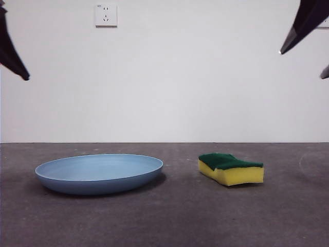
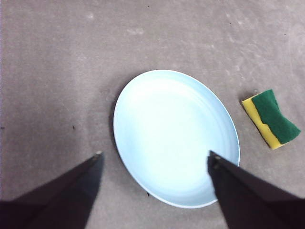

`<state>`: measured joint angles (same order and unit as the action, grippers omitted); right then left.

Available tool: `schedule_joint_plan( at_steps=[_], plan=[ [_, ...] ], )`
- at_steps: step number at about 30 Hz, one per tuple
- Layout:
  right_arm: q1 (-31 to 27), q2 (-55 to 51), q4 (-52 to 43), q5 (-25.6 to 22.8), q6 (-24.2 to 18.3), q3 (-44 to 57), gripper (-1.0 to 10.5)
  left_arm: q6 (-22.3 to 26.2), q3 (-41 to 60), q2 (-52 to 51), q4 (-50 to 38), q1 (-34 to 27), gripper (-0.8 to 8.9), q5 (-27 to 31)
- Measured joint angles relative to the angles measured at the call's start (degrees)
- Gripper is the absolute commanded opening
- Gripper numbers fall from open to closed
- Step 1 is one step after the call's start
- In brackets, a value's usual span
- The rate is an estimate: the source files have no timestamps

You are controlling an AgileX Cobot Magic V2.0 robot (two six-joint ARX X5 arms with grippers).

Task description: Pick up the plate,pick up the cloth,clean the plate with the cloth

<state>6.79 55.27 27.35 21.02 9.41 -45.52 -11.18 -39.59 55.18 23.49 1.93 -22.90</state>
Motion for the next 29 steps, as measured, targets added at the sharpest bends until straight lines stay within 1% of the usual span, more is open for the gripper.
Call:
schedule_joint_plan(
  at_steps=[5,12,15,19,29],
  plan=[
    [0.0,0.0,0.0,0.0,0.0,0.0,4.7,0.07,-4.09,6.51,-0.83,0.26,2.81,-0.22],
    [0.0,0.0,0.04,0.0,-0.02,0.0,4.6,1.44,-11.21,18.78,-0.92,1.7,2.81,0.24],
    [0.0,0.0,0.17,0.02,0.0,0.0,4.6,1.68,-13.4,23.98,-1.18,2.49,2.82,2.19],
    [0.0,0.0,0.76,0.0,0.0,0.0,4.6,1.77,-14.34,29.97,-1.86,3.82,2.82,5.84],
    [0.0,0.0,1.36,0.02,0.0,0.0,4.6,1.79,-14.34,41.11,-3.43,6.95,2.82,6.23]
  ],
)
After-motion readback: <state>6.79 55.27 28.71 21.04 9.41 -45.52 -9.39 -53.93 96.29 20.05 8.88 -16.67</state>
